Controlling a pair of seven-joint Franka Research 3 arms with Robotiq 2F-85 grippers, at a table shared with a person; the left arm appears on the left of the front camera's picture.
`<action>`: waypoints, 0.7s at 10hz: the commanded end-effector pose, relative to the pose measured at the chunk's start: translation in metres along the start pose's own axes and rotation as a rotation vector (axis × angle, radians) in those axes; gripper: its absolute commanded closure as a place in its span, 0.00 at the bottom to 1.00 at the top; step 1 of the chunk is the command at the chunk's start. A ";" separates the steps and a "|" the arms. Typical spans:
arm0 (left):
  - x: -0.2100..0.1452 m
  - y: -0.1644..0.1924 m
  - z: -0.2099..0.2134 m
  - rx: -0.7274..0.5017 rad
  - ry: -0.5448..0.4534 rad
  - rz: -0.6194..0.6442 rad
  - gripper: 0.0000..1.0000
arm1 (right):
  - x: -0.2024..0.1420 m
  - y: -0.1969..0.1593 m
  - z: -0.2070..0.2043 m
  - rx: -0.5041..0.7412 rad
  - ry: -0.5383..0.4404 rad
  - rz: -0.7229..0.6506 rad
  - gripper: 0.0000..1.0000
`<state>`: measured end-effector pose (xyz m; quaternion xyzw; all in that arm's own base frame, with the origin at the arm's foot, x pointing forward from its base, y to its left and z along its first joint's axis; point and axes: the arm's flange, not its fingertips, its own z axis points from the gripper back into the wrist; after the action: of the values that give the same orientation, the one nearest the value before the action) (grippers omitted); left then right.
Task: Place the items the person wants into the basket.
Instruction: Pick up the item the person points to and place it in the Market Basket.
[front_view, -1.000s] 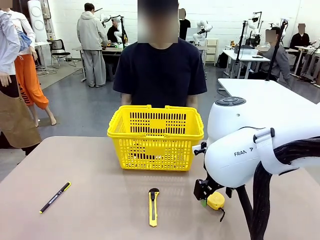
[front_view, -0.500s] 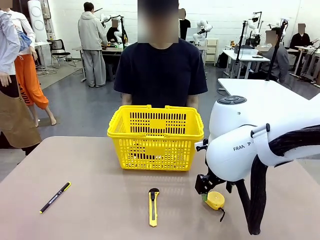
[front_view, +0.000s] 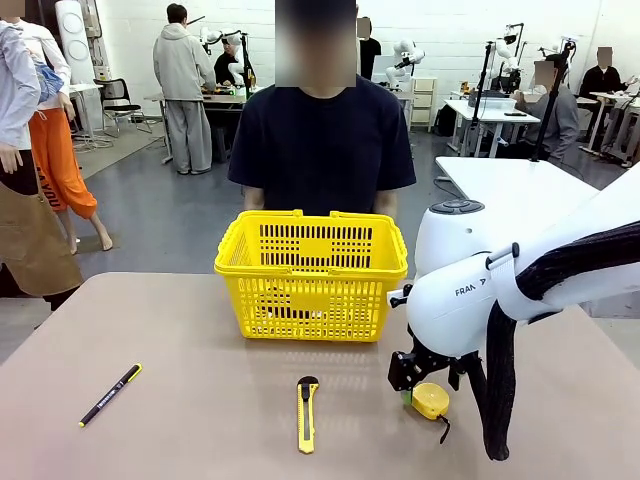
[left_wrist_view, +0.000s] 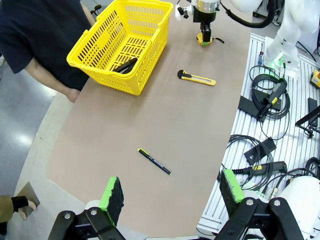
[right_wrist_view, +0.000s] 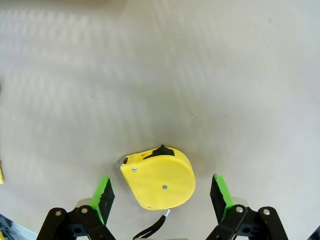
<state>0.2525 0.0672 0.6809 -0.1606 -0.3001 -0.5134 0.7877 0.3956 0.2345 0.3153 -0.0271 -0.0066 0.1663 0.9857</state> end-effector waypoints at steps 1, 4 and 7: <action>0.000 -0.001 0.000 -0.004 -0.007 -0.005 0.00 | 0.007 -0.002 -0.003 -0.014 0.004 0.027 0.00; 0.000 -0.001 0.000 -0.004 -0.007 -0.005 0.00 | 0.012 -0.002 -0.015 -0.008 0.042 0.041 0.00; 0.000 -0.001 0.000 -0.004 -0.007 -0.005 0.00 | 0.011 -0.003 -0.015 -0.003 0.049 0.046 0.03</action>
<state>0.2525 0.0672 0.6809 -0.1606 -0.3001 -0.5134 0.7877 0.4009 0.2345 0.2995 -0.0261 0.0139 0.1779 0.9836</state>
